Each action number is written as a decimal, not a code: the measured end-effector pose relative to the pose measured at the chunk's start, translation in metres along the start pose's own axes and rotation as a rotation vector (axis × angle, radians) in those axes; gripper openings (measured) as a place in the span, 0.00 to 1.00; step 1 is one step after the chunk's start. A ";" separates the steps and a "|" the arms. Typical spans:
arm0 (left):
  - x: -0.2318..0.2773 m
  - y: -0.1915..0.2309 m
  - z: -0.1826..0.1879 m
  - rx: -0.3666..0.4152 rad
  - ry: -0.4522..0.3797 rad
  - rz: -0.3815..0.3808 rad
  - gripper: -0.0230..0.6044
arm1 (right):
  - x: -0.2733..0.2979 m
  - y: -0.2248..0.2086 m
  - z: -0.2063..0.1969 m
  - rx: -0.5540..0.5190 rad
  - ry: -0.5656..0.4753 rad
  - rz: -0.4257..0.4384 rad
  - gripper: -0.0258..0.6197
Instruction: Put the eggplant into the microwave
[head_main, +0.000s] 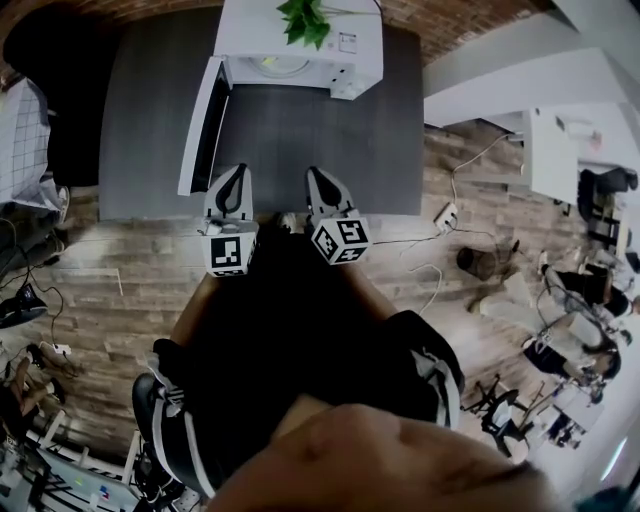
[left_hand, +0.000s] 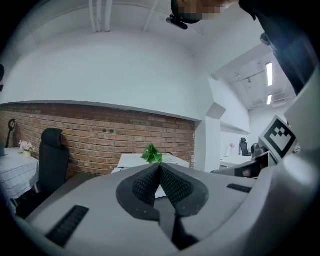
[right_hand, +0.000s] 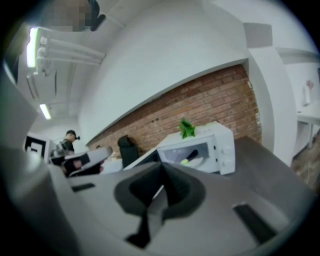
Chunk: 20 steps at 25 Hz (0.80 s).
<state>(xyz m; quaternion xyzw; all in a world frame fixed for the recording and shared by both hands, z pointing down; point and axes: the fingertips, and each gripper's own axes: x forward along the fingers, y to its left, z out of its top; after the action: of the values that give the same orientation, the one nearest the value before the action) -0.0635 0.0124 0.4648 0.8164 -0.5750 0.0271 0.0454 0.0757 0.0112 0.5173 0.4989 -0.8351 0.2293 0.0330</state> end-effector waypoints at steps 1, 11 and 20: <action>0.000 0.003 -0.001 -0.005 0.001 0.003 0.09 | 0.000 0.002 0.000 -0.007 -0.002 -0.004 0.09; 0.002 0.001 -0.002 0.004 -0.017 -0.026 0.09 | -0.001 0.006 0.001 -0.016 -0.015 -0.005 0.09; 0.005 0.002 -0.002 -0.009 -0.009 -0.023 0.09 | 0.004 0.004 -0.001 -0.018 -0.009 -0.007 0.09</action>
<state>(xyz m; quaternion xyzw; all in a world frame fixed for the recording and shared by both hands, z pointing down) -0.0640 0.0076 0.4672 0.8230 -0.5657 0.0204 0.0467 0.0705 0.0101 0.5175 0.5026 -0.8355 0.2193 0.0349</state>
